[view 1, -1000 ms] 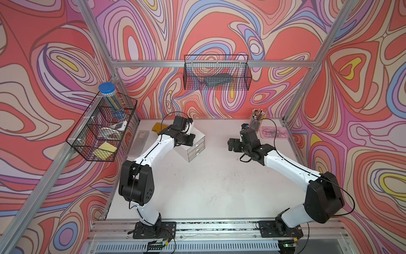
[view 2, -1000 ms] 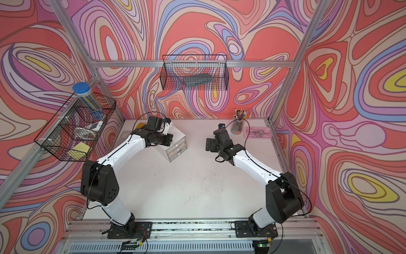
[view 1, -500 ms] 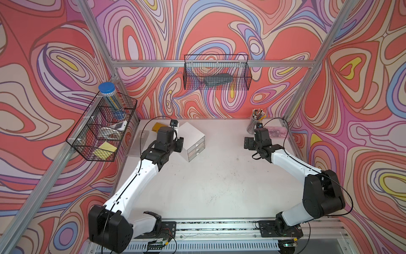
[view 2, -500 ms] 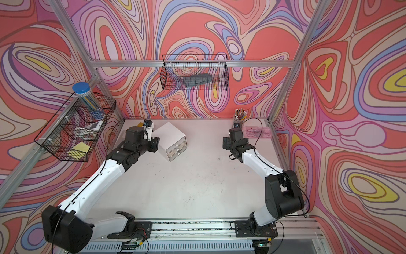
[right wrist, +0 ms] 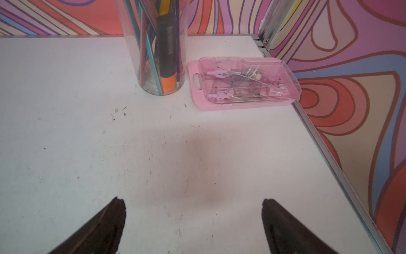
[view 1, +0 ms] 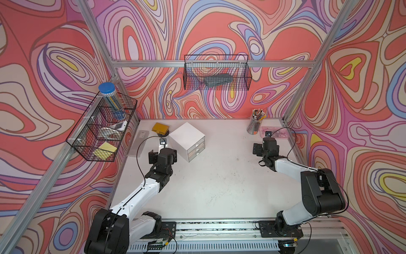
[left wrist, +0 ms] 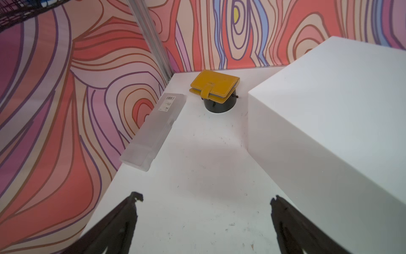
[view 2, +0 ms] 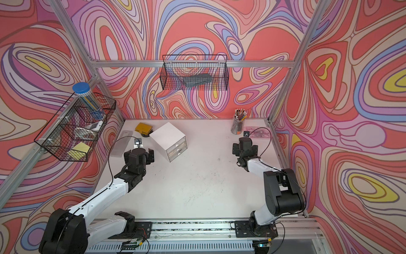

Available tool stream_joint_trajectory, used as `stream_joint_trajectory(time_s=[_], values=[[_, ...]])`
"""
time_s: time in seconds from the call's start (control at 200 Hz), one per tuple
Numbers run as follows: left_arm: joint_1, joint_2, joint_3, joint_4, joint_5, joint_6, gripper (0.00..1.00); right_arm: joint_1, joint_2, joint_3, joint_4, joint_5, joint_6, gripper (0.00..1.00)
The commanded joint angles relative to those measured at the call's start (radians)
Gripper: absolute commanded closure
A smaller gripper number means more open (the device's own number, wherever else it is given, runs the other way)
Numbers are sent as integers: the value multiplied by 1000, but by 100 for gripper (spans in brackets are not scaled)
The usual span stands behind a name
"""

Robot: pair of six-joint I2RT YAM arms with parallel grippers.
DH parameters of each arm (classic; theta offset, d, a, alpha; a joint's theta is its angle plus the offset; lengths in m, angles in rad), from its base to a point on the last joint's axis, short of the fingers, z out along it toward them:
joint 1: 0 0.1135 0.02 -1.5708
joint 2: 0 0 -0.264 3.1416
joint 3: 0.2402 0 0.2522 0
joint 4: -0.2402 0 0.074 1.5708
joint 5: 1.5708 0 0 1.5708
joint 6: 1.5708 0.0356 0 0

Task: Put the bluetooth earphones in the drawer according to color
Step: Reset both arms

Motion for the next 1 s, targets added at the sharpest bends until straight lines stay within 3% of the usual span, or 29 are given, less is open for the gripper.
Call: stream_joint_trajectory(time_s=[0.0, 0.15, 0.481, 0.571, 0.766, 0.846, 0.921, 0.996], values=[[0, 73, -71, 290, -114, 98, 1, -24, 14, -37, 171, -1, 14, 2], [9, 178, -105, 459, -164, 152, 1, -33, 77, -28, 225, 5, 11, 2], [76, 369, -216, 850, -3, 164, 1, -60, 126, -130, 462, -51, -14, 2], [89, 334, -206, 753, 73, 140, 1, -68, 116, -145, 479, -78, -14, 2], [190, 329, -233, 753, 290, 72, 1, -74, 105, -238, 638, -123, -22, 2], [212, 415, -260, 910, 315, 77, 1, -79, 133, -297, 768, -119, -15, 2], [219, 354, -241, 765, 331, 44, 1, -81, 132, -301, 766, -113, -7, 2], [226, 401, -232, 828, 336, 61, 1, -81, 136, -298, 767, -110, -13, 2]])
